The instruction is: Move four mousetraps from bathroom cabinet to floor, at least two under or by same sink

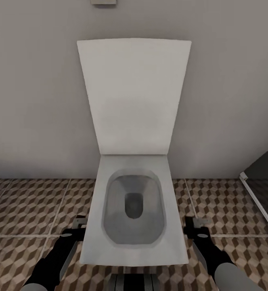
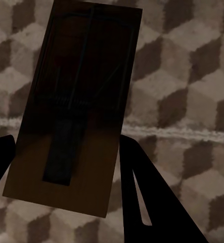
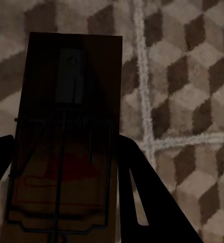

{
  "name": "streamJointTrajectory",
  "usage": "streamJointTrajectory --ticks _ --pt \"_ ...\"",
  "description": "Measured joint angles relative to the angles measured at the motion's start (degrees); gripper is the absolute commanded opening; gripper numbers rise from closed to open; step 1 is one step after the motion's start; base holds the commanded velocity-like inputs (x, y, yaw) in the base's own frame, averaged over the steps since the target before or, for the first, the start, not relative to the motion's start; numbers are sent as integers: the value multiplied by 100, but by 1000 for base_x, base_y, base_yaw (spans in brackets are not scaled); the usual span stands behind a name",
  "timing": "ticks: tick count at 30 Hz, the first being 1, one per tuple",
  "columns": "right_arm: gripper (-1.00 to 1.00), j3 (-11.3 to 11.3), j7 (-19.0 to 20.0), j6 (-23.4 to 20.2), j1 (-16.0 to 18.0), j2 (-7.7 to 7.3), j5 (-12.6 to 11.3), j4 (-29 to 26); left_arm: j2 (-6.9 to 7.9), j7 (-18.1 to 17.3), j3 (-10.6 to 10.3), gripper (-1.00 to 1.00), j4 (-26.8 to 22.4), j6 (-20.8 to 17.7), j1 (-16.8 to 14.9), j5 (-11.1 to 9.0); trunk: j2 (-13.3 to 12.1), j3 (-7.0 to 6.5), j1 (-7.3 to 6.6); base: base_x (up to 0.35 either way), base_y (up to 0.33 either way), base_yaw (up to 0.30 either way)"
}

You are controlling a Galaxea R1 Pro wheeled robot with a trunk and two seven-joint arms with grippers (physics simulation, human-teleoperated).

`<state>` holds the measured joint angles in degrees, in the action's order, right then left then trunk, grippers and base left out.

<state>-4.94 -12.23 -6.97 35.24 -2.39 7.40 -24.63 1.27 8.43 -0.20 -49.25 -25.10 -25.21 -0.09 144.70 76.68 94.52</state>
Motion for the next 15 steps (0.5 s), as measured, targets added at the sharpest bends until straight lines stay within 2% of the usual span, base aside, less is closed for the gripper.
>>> streamJointTrajectory --ticks 15 --pt "-100 3 38 58 0 -5 1 -66 6 -2 1 -100 24 43 0 0 0 0 0 0 0 0"
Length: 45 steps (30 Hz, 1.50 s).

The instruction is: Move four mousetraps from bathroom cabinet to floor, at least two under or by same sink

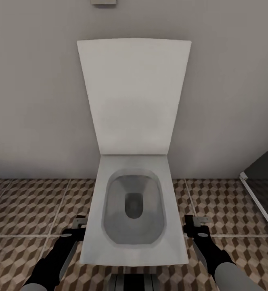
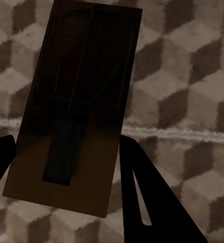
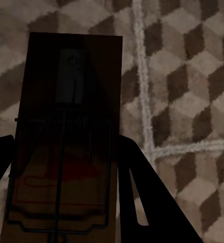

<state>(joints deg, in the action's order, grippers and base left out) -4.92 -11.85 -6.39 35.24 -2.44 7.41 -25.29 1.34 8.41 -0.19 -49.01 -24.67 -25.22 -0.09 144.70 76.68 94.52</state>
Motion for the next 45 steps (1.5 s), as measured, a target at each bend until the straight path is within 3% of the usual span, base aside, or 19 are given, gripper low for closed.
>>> streamJointTrajectory --ticks 17,22,32,45 --pt "-100 -4 1 44 0 0 0 6 19 -3 7 -100 -17 333 -1 -13 0 0 0 0 0 0" --pt "-100 -10 -23 270 0 2 -5 49 22 14 7 -100 4 439 0 -10 0 0 0 0 0 0" --pt "-100 -19 -53 674 -2 4 -24 84 20 377 73 -100 129 1198 0 -32 0 0 0 0 0 0" --pt "-100 -17 -63 901 -3 -68 -35 244 63 439 95 -100 252 1307 -3 -41 0 0 0 0 0 0"
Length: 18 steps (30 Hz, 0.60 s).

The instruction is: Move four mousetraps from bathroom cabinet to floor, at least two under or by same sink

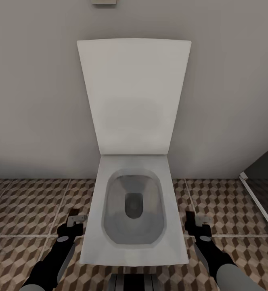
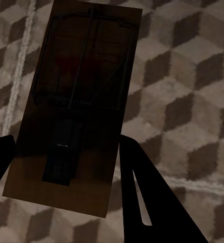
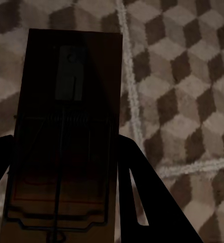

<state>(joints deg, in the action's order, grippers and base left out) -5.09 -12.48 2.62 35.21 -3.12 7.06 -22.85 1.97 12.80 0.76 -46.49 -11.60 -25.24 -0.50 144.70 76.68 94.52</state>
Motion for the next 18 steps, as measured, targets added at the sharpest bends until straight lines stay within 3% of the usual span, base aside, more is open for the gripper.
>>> streamJointTrajectory --ticks 18 --pt "-100 -50 2 85 0 -13 1 99 -47 10 2 -100 -32 3 2 7 0 0 0 0 0 0"
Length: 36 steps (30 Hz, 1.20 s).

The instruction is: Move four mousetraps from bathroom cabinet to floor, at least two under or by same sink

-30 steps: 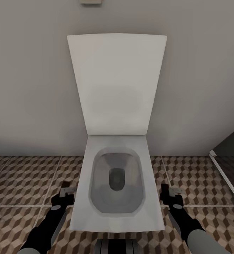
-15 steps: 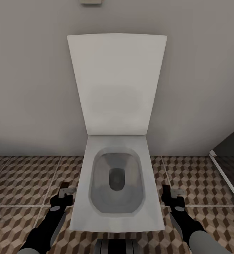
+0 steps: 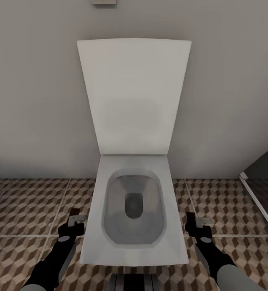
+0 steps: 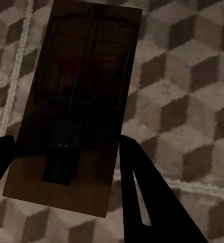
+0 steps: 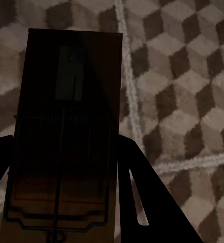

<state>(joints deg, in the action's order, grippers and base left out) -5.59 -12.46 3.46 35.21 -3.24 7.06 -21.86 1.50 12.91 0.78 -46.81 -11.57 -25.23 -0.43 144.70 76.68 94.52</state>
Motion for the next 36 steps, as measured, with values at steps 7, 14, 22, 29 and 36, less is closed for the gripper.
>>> streamJointTrajectory --ticks 7,14,22,29,36 --pt "-100 -1 0 0 0 1 -1 1 12 0 -7 -100 -19 0 1 1 9 154 18 0 0 0" --pt "-100 -1 -2 0 0 -4 -1 1 19 -3 -8 -100 -28 4 -1 3 19 310 36 0 0 0" --pt "-100 -1 -2 3 0 -20 -5 1 25 -8 -9 -100 -29 33 -3 6 29 487 57 0 0 0" --pt "-100 -3 -5 8 0 -23 -8 0 18 -2 11 -100 -37 122 -1 1 31 510 59 0 0 0" --pt "-100 -28 -4 9 0 -23 -10 1 15 25 74 -100 -34 169 0 6 39 642 75 0 0 0"
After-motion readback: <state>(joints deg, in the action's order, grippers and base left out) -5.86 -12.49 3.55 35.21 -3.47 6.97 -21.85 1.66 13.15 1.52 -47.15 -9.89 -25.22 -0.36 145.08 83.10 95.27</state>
